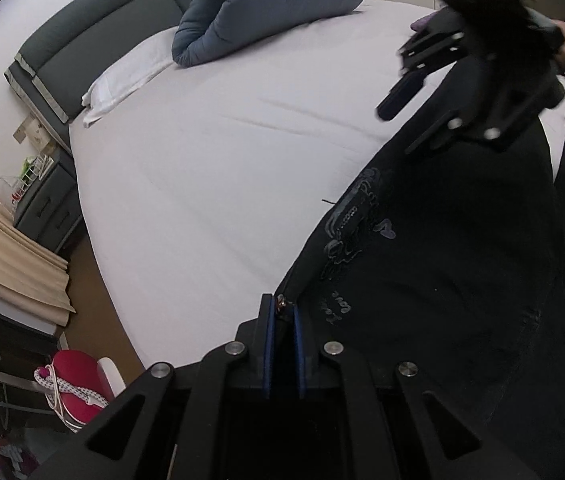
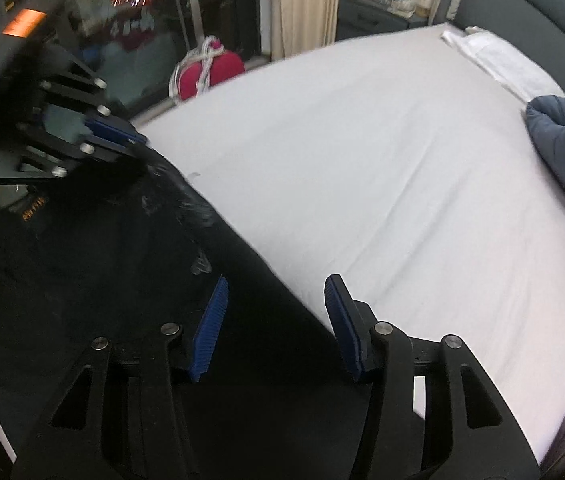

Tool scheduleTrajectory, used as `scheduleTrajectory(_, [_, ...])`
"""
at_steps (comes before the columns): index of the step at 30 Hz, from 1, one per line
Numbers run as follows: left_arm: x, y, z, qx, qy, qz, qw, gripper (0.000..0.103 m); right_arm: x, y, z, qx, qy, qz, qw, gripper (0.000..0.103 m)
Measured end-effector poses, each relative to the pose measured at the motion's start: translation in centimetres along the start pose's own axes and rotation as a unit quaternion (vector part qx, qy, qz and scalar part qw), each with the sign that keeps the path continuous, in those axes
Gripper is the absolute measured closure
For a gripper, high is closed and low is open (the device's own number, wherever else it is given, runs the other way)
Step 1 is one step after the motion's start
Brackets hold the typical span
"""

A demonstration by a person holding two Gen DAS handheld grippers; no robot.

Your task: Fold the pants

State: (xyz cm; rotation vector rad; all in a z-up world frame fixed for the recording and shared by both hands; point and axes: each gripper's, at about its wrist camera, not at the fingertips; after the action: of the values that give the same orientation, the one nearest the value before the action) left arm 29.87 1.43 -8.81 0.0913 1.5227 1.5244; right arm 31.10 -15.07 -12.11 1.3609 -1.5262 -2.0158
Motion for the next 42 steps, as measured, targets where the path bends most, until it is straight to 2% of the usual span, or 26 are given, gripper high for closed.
scheduleTrajectory(2, [0.6,0.0,-0.2,0.001,0.004,-0.003,1.0,0.095,-0.2,-1.2,-0.2,0.003,0.009,0.016,1.0,0.054])
scheduleTrajectory(3, [0.7,0.2,0.0,0.002,0.005,-0.003,1.0,0.094,-0.3,-1.6,-0.3,0.003,0.009,0.021,1.0,0.057])
scheduleTrajectory(4, [1.0,0.4,-0.1,0.004,0.007,-0.003,1.0,0.094,-0.4,-1.9,-0.4,-0.001,0.007,0.024,1.0,0.062])
scheduleTrajectory(5, [0.8,-0.1,0.6,0.005,0.009,-0.003,0.9999,0.095,-0.5,-2.2,-0.5,-0.005,0.004,0.027,1.0,0.071])
scheduleTrajectory(7, [-0.1,0.1,0.4,0.005,0.007,-0.002,1.0,0.095,-0.4,-2.4,-0.3,-0.007,0.005,0.025,1.0,0.08])
scheduleTrajectory(9, [0.0,0.2,0.3,0.006,0.009,-0.003,0.9999,0.095,-0.4,-2.6,0.0,-0.006,0.011,0.026,1.0,0.094])
scheduleTrajectory(12, [0.0,0.5,0.3,0.006,0.014,-0.006,0.9999,0.095,-0.5,-2.3,0.7,-0.003,0.005,0.018,1.0,0.097])
scheduleTrajectory(18, [0.1,1.4,0.0,0.007,0.026,-0.011,0.9996,0.095,-0.3,-1.0,0.5,0.003,-0.051,-0.009,0.999,0.1])
scheduleTrajectory(22, [0.3,1.8,0.1,0.013,0.038,-0.011,0.9991,0.095,0.1,-1.1,2.0,-0.018,-0.092,-0.024,0.995,0.1])
scheduleTrajectory(27, [1.3,3.1,-1.0,0.028,0.044,-0.013,0.9986,0.095,0.7,-1.0,4.6,-0.048,-0.11,-0.04,0.992,0.1])
scheduleTrajectory(31, [2.4,4.3,-1.9,0.038,0.043,-0.014,0.9983,0.095,1.4,0.3,7.9,-0.077,-0.061,-0.048,0.994,0.1])
scheduleTrajectory(34, [3.5,5.5,-2.6,0.053,0.041,-0.017,0.9976,0.095,2.7,1.2,11.1,-0.081,-0.009,-0.015,0.997,0.1])
scheduleTrajectory(38, [5.0,7.6,-5.6,0.083,0.002,-0.021,0.9963,0.095,5.0,2.3,14.8,-0.064,0.061,0.032,0.996,0.1])
scheduleTrajectory(42, [7.6,10.0,-9.9,0.108,-0.057,-0.02,0.9923,0.095,7.8,3.7,19.6,-0.039,0.138,0.062,0.988,0.1])
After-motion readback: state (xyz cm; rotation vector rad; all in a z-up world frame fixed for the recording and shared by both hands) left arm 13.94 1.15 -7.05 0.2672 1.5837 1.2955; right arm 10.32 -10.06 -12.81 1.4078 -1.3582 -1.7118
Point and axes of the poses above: each gripper's, at about its wrist camera, not at the fingertips, and y roughly against the way its jaws point, z to its left, x to its underside, and after that the axes turned 5 degrees about -z, right-handed
